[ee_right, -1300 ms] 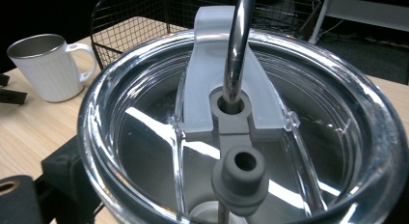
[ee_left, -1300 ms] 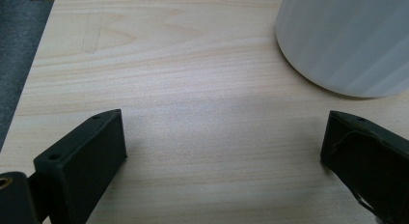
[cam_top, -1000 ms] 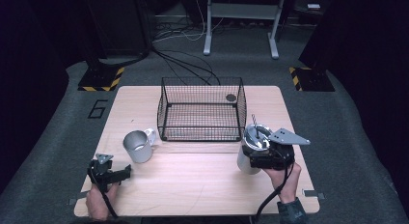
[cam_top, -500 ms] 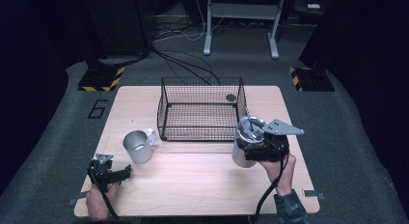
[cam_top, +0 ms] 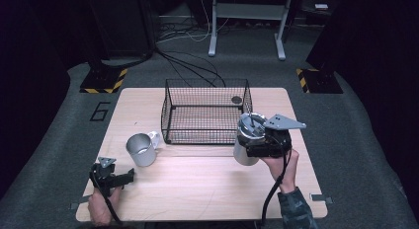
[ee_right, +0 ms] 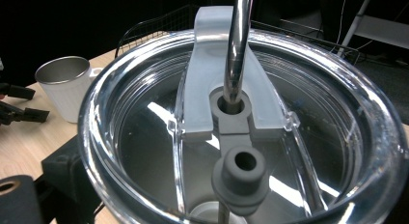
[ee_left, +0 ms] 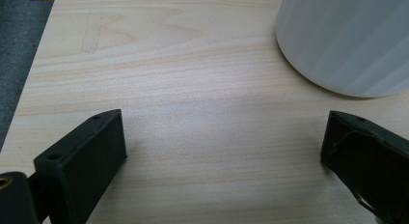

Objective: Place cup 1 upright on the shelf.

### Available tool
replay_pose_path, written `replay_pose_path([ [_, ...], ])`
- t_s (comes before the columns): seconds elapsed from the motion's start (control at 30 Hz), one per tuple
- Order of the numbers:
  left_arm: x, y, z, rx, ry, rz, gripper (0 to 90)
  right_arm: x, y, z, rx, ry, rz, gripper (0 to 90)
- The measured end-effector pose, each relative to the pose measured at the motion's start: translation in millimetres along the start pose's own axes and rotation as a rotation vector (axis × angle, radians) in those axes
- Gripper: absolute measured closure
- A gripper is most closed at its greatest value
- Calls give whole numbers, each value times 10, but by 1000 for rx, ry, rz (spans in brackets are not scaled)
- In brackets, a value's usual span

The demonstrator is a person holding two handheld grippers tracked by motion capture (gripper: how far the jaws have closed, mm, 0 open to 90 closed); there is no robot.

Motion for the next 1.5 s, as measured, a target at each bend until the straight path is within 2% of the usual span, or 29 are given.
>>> replay_pose_path([
  [0.2, 0, 0, 0, 0, 0, 0, 19, -8, 43, -54, 3, -6, -2, 33],
  [0.33, 0, 0, 1, 1, 0, 0, 19, -18, 92, -111, 7, -26, -9, 32],
  [0.37, -1, 0, 0, -1, 0, 0, 19, -13, 103, -120, 6, -14, -7, 33],
  [0.63, 0, 0, 0, 0, 0, 0, 19, -33, 161, -196, 6, -18, -12, 33],
  [1.2, -2, 1, 0, -2, -2, 0, 19, -121, 248, -435, -3, -43, -15, 33],
  [1.5, 0, 0, 0, 0, 0, 0, 19, -210, 326, -484, 1, -21, -8, 33],
])
Point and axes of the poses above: each handheld gripper's, and its own axes: y roughly forward along the jaws, z roughly out of its underside, x roughly to its left, the point moved 9 cm from there along y, roughly forward along the jaws, and after that the axes turned 6 degrees about -z, right-handed, at the moved point
